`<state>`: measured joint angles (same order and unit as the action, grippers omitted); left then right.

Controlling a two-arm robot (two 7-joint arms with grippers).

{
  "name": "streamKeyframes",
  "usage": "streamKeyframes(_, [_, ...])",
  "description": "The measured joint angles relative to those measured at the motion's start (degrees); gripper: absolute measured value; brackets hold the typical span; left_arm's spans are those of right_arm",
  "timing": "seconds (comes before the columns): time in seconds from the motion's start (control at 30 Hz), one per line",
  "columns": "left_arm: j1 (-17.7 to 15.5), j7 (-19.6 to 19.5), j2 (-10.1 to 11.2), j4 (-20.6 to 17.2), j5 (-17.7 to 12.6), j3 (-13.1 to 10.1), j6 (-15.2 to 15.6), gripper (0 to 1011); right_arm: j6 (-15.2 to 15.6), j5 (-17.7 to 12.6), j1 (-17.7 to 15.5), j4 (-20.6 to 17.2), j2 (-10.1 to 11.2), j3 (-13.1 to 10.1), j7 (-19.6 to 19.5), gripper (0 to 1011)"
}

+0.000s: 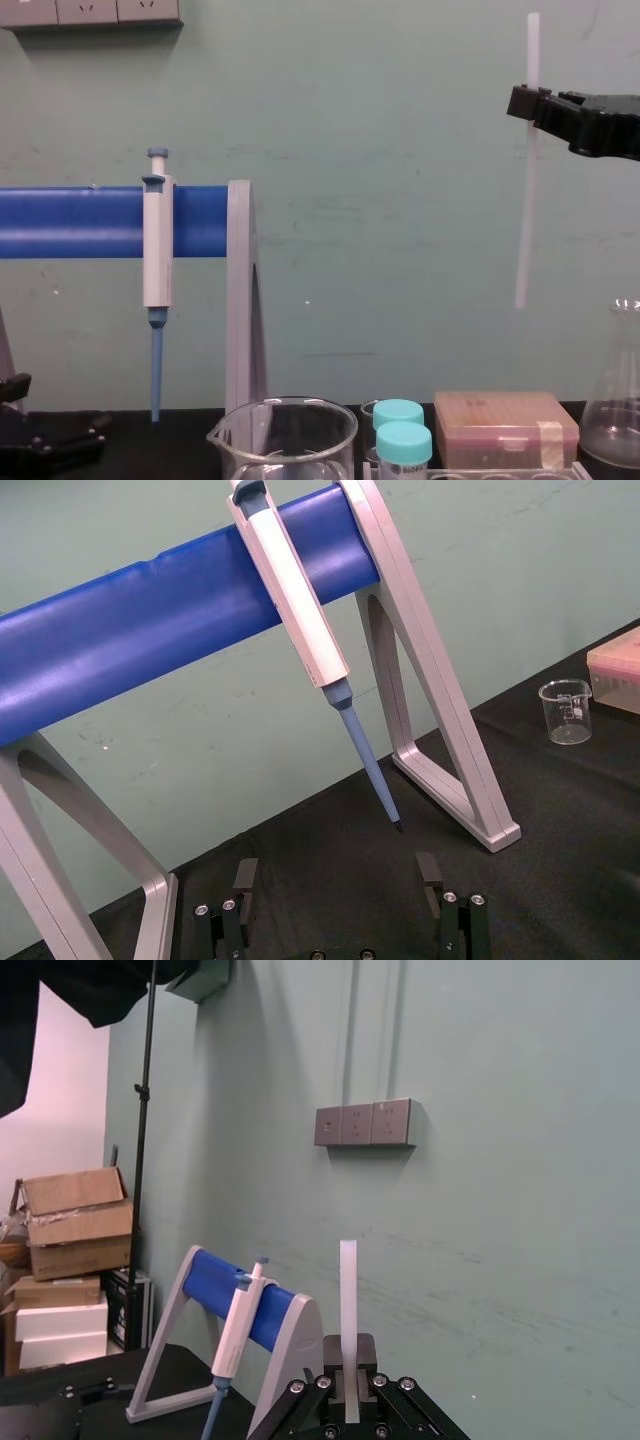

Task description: Pick up the stirring rod with one hand, then place it down.

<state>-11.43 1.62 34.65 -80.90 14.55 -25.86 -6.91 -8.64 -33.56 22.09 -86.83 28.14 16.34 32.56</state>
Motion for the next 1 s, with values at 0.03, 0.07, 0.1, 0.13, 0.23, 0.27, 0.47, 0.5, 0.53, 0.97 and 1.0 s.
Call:
streamKeyframes(0.03, [0.0,0.0,0.0,0.0,0.0,0.0,0.0,1000,0.0,0.0,0.0,0.0,0.0,0.0,-0.1,66])
streamKeyframes(0.07, [0.0,0.0,0.0,0.0,0.0,0.0,0.0,1000,0.1,0.1,0.0,-0.1,-0.1,0.0,-0.2,66])
streamKeyframes(0.1, [0.0,0.0,0.0,0.0,0.0,0.0,0.0,1000,0.1,0.2,0.0,-0.1,-0.1,0.0,-0.2,66])
streamKeyframes(0.13, [0.0,0.0,0.0,0.0,0.0,0.0,0.0,1000,0.1,0.2,0.0,-0.1,-0.2,0.0,-0.3,66])
streamKeyframes(0.23, [0.0,0.0,0.0,0.0,0.0,0.0,0.0,1000,0.2,0.3,-0.1,-0.3,-0.2,0.0,-0.5,66])
streamKeyframes(0.27, [0.0,0.0,0.0,0.0,0.0,0.0,0.0,1000,0.2,0.3,-0.2,-0.3,-0.3,0.0,-0.5,66])
streamKeyframes(0.47, [0.0,0.0,0.0,0.0,0.0,0.0,0.0,1000,0.1,0.3,-0.3,-0.3,-0.4,0.0,-0.5,66])
streamKeyframes(0.5, [0.0,0.0,0.0,0.0,0.0,0.0,0.0,1000,0.1,0.3,-0.3,-0.3,-0.4,0.0,-0.5,66])
streamKeyframes(0.53, [0.0,0.0,0.0,0.0,0.0,0.0,0.0,1000,0.0,0.3,-0.3,-0.3,-0.4,0.0,-0.5,66])
streamKeyframes(0.97, [0.0,0.0,0.0,0.0,0.0,0.0,0.0,1000,0.0,0.3,-0.5,-0.4,-0.4,0.0,-0.4,66])
streamKeyframes(1.0, [0.0,0.0,0.0,0.0,0.0,0.0,0.0,1000,0.0,0.3,-0.5,-0.4,-0.5,0.0,-0.5,66])
